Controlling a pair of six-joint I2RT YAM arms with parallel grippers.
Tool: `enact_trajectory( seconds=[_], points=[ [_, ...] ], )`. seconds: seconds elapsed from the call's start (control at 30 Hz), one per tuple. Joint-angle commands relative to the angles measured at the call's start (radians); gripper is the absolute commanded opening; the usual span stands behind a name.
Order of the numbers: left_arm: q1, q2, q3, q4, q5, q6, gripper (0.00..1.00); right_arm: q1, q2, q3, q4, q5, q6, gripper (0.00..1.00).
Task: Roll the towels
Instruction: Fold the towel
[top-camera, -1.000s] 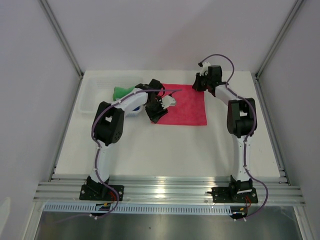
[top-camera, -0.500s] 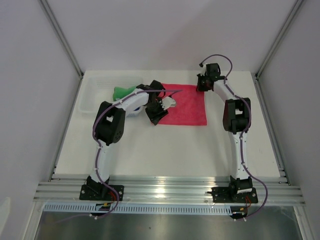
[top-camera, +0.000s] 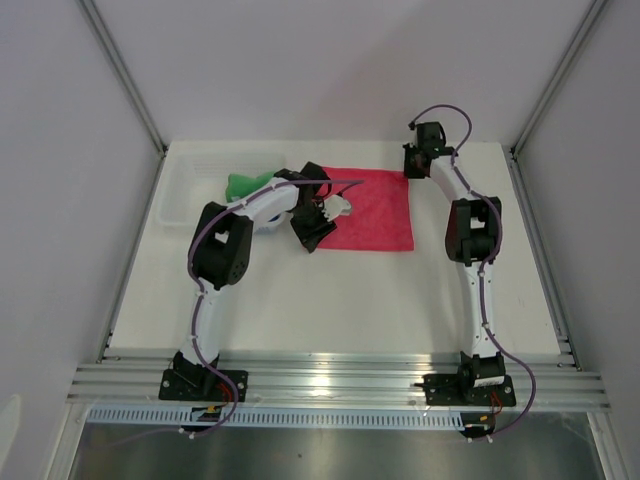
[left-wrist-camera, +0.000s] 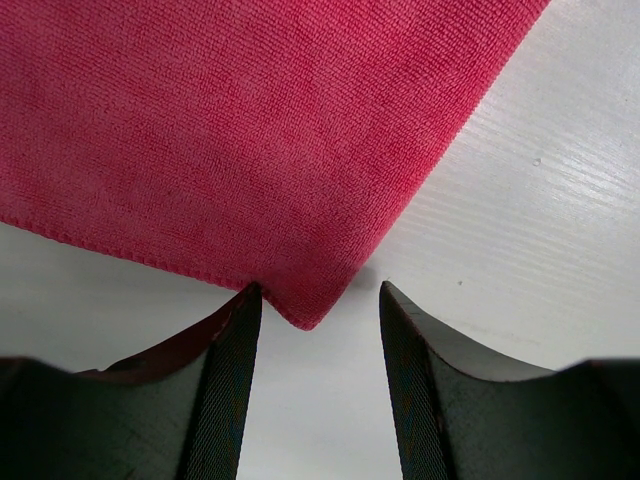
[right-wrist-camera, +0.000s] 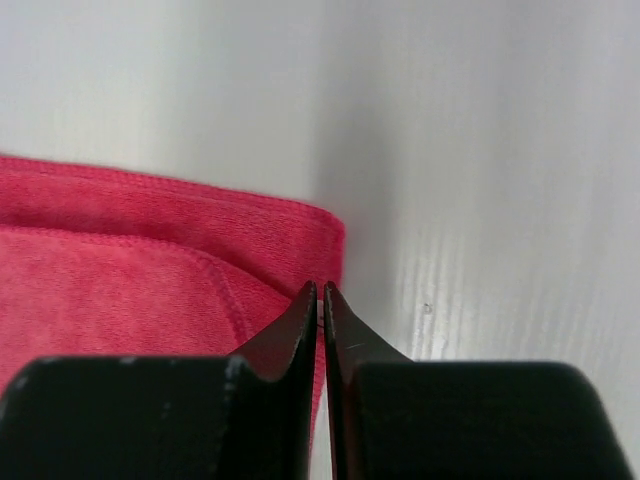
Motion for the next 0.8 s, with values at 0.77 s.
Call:
enact_trajectory(
  seconds=[0.77],
  points=[
    [-0.006,0.002,0.006,-0.011,0.034,-0.053,0.54,-0.006,-0.335,-0.349,0.115,0.048,-0.040,0.01]
  ],
)
